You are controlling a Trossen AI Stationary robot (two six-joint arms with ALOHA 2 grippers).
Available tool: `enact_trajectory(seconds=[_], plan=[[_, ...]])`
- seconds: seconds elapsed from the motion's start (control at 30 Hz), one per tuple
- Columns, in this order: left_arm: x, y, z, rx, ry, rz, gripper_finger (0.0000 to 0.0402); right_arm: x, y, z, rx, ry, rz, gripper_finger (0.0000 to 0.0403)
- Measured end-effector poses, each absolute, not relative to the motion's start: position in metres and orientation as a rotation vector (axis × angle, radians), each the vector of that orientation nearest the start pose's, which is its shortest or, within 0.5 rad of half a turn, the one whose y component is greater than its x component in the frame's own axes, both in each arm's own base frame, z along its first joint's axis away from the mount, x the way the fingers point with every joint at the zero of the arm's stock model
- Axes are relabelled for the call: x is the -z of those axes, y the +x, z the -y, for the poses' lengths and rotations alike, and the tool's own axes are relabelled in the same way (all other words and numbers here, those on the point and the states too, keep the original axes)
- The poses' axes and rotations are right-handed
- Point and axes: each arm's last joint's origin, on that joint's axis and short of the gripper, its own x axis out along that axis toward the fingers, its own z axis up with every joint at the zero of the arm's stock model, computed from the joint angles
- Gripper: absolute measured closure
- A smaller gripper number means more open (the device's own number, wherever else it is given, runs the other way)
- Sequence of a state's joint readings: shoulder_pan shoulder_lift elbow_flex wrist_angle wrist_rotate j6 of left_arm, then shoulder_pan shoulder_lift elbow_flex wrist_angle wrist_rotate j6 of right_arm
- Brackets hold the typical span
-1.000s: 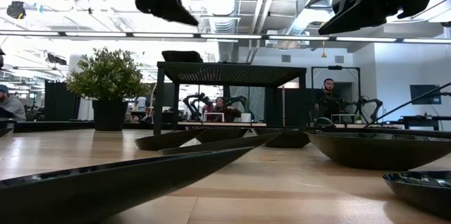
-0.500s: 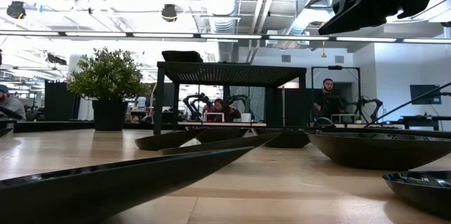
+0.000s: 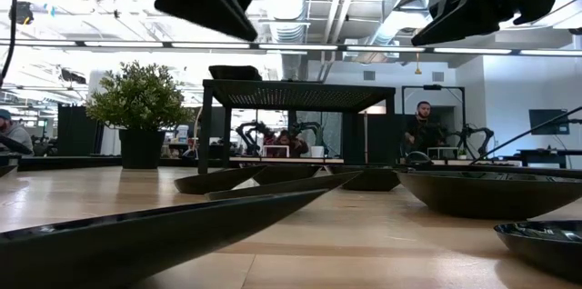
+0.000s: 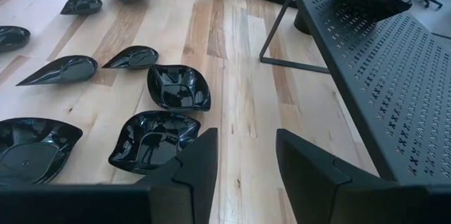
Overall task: Pick & Place Mini shaped plates
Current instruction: Put the drop shaped plate on the shelf
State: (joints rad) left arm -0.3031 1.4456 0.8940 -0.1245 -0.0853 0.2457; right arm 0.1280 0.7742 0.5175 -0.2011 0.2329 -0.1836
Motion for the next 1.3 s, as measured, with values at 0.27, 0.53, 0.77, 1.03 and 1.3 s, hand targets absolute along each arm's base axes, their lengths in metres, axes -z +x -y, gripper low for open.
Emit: enact_trajectory(seconds=[0.27,0.53,0.77,1.03,1.3], plan=[[-0.232,0.296,0.089,0.283,0.349,-0.555,0.0336,-0.242,0.169,-0.015,0.062,-0.263,-0.459,0.0263],[-0.236,0.296,0.090,0.268,0.298,-0.529,0.0337,-0.244,0.170,-0.015,0.065,-0.252,-0.436,0.0265],[-0.237,0.296,0.090,0.249,0.228,-0.533,0.0290,-0.247,0.172,-0.015,0.121,0.024,-0.379,0.0265],[-0.226,0.305,0.092,0.216,0.113,-0.549,0.0253,-0.263,0.177,-0.015,0.118,0.006,-0.216,0.0262],[-0.187,0.322,0.094,0.172,0.107,-0.636,0.0264,-0.275,0.180,-0.007,0.158,-0.044,-0.098,0.0268]])
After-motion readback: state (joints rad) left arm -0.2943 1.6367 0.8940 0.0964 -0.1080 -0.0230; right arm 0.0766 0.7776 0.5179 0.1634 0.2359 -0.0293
